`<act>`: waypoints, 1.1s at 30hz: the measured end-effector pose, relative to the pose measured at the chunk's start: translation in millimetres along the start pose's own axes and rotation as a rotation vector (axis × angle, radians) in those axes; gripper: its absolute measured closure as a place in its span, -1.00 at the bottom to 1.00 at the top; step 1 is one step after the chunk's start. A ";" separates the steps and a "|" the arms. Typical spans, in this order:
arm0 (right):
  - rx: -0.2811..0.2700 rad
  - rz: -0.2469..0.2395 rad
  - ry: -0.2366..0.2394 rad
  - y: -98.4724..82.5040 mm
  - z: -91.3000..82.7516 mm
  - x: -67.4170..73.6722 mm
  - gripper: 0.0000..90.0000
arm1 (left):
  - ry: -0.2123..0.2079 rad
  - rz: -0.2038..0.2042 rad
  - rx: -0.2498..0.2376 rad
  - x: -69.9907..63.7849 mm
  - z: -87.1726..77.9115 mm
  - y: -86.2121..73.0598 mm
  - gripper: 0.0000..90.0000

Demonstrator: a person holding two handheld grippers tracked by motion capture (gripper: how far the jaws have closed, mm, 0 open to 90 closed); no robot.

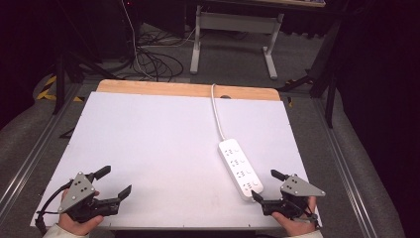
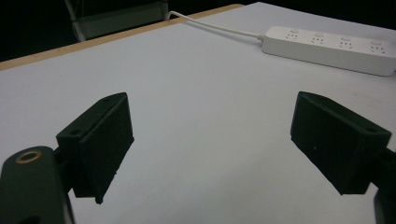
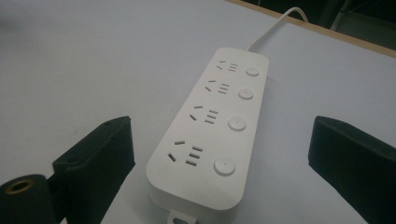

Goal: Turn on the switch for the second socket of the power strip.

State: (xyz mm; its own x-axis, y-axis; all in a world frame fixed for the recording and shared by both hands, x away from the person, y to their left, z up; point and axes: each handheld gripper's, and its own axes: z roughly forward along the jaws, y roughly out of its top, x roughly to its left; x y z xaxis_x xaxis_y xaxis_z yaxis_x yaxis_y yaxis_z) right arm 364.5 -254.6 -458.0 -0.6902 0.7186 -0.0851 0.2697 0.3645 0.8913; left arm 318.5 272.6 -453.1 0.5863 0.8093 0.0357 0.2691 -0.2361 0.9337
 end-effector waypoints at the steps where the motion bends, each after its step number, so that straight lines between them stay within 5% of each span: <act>1: -0.001 -0.002 0.000 0.1 0.0 0.0 -0.83 | 0.000 0.000 0.000 0.0 0.0 0.0 -0.70; 18: 0.017 -0.035 -0.011 11.4 2.0 0.3 -0.67 | 0.007 -0.003 0.005 -0.1 0.7 0.1 -0.70; 33: 0.024 -0.054 -0.003 48.8 10.7 -5.5 -0.42 | 0.006 -0.009 0.005 -0.3 0.8 -0.1 -0.70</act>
State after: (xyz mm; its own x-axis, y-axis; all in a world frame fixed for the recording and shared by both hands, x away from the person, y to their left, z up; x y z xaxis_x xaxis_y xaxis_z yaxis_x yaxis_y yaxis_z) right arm 388.6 -234.5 -418.8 -0.7026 0.6988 -0.1343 0.2476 0.4170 0.8745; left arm 318.9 271.9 -453.4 0.5791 0.8147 0.0294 0.2780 -0.2312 0.9324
